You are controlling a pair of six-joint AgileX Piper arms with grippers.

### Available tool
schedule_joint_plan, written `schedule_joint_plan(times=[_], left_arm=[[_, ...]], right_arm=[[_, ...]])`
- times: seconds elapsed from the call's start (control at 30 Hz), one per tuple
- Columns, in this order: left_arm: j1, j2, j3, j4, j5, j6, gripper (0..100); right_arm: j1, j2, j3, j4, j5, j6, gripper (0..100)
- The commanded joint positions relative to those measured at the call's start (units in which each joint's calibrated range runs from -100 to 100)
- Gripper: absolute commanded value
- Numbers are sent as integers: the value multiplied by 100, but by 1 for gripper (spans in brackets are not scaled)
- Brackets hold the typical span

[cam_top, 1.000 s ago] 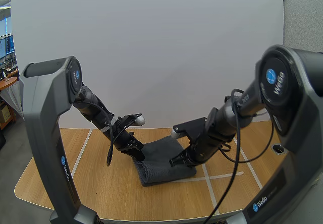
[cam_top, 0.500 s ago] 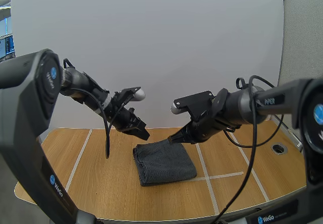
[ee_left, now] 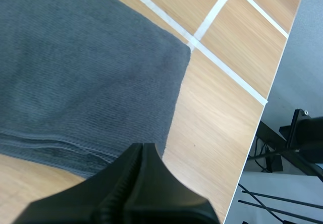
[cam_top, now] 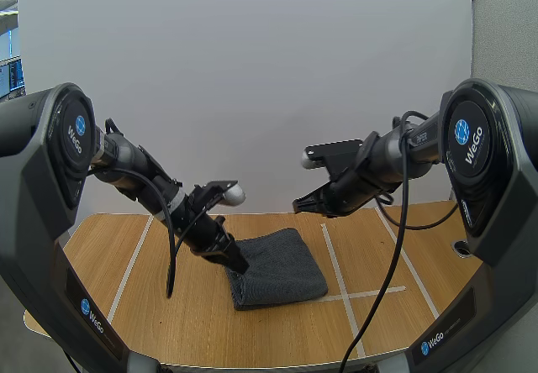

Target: Fold the towel

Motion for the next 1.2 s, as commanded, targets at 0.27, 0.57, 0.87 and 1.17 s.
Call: schedule_joint_plan(times=[0.27, 0.57, 0.87, 1.17], left_arm=[[-18, 797, 461, -137, -636, 621, 0], [-18, 1273, 471, 465, -1459, 415, 0], [-4, 1156, 471, 528, -1537, 379, 0], [-4, -151, 455, -100, -973, 522, 0]], right_arm=[[-205, -706, -164, 5, 1418, -62, 0], [-205, -1311, -164, -121, 1969, -62, 0], [-205, -1907, -164, -390, 2445, -46, 0], [-205, -1961, -149, -894, 2612, 336, 0]])
